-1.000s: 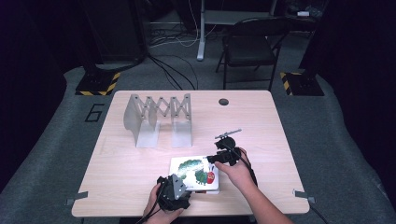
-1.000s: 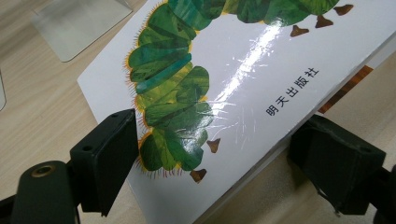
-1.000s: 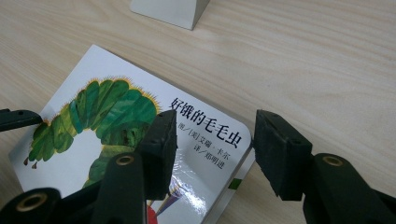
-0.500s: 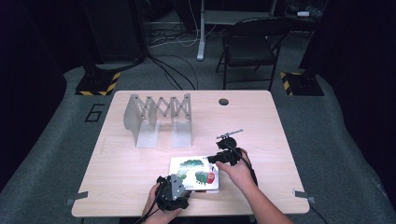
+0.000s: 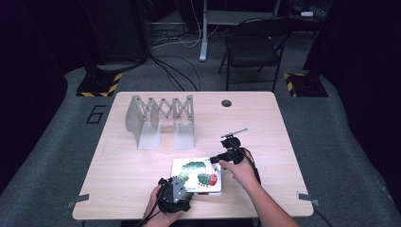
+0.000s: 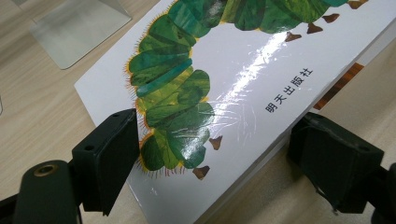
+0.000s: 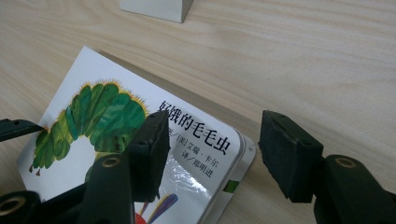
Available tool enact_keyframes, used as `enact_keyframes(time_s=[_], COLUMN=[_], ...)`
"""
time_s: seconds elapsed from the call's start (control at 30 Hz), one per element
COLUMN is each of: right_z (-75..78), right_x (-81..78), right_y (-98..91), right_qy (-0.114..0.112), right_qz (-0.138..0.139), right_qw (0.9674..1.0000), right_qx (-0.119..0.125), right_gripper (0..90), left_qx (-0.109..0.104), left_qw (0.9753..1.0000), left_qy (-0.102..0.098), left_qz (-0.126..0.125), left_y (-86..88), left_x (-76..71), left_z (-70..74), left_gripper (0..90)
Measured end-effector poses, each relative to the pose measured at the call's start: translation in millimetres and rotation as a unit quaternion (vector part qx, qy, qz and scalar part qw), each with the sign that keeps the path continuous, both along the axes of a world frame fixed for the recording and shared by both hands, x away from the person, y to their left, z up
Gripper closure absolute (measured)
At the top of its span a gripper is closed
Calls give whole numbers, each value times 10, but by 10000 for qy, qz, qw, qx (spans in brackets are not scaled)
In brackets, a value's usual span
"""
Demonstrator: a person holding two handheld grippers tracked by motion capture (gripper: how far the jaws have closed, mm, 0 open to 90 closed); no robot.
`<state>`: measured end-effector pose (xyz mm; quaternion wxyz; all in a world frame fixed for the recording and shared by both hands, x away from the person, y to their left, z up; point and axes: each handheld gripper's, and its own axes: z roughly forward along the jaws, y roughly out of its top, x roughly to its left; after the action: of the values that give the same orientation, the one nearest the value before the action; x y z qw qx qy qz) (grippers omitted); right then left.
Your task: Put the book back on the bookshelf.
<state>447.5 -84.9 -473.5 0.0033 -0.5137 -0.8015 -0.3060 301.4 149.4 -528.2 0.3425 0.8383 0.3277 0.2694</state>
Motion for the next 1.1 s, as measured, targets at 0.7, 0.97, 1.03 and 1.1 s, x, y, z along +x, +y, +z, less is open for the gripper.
enact_keyframes(time_s=[0.7,0.97,1.03,1.1], right_z=[-131,-159,-164,-178], right_x=[106,123,129,143], right_y=[58,59,55,47], right_qy=[613,680,712,758], right_qz=[205,324,325,364], right_qw=[9969,9960,9957,9949], right_qx=[440,483,504,548], right_gripper=[385,369,367,355], left_qx=[-22,-19,-23,-28], left_qw=[10000,10000,10000,10000], left_qy=[-70,-68,-67,-71], left_qz=[42,49,51,47], left_y=[-6,-7,-8,-8], left_x=[-7,-7,-8,-8], left_z=[-13,-13,-13,-14], left_gripper=[165,165,165,165])
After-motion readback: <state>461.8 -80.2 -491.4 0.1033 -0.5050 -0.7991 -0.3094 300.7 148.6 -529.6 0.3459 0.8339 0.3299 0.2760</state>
